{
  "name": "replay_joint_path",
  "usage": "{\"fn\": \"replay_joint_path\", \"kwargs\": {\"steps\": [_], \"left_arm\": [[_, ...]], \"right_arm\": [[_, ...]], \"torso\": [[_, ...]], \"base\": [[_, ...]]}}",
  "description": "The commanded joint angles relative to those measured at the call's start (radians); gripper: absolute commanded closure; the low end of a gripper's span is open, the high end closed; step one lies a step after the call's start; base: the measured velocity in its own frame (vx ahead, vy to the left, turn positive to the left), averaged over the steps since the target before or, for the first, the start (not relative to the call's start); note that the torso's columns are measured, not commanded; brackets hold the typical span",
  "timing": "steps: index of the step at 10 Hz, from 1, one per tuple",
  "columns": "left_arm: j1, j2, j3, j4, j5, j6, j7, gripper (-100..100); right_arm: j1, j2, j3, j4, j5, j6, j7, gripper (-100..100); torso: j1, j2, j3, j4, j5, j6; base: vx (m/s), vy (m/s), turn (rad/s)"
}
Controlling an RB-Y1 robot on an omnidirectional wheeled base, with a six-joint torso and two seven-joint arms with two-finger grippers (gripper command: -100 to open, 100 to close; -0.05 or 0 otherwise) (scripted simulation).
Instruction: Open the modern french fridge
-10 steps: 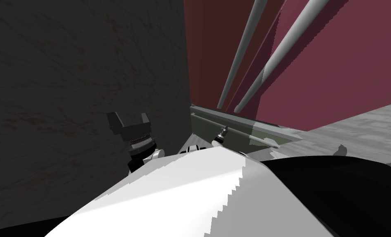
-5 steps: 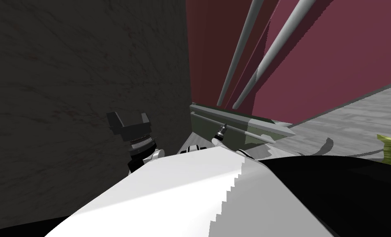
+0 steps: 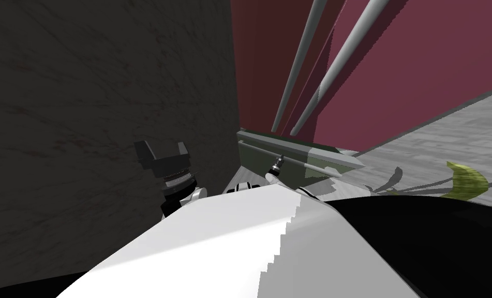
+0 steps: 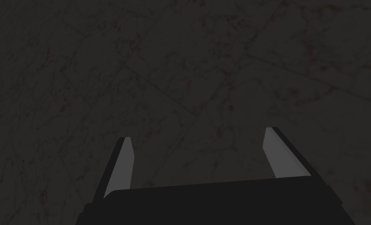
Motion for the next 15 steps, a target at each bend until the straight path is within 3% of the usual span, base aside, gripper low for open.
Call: {"fn": "replay_joint_path", "kwargs": {"steps": [1, 13, 14, 15], "left_arm": [[0.000, 0.000, 0.000, 0.000, 0.000, 0.000, 0.000, 0], [0.000, 0.000, 0.000, 0.000, 0.000, 0.000, 0.000, 0], [0.000, 0.000, 0.000, 0.000, 0.000, 0.000, 0.000, 0], [0.000, 0.000, 0.000, 0.000, 0.000, 0.000, 0.000, 0]], "right_arm": [[0.003, -0.006, -0.007, 0.006, -0.004, 0.005, -0.003, 100], [0.002, -0.005, -0.006, 0.003, -0.003, 0.004, -0.001, 100], [0.029, 0.014, -0.004, -0.046, -0.012, 0.029, 0.049, 100], [0.029, 0.014, -0.004, -0.046, -0.012, 0.029, 0.049, 100]], "torso": [[-0.001, 0.000, 0.000, 0.000, 0.000, -0.001], [0.001, 0.001, 0.000, 0.000, 0.000, 0.000], [0.001, 0.000, 0.000, 0.000, 0.000, -0.001], [0.002, 0.000, 0.000, 0.001, -0.001, -0.007]], "base": [[-0.037, -0.005, 0.073], [-0.007, 0.005, -0.004], [-0.040, -0.069, 0.235], [-0.071, -0.068, 0.261]]}}
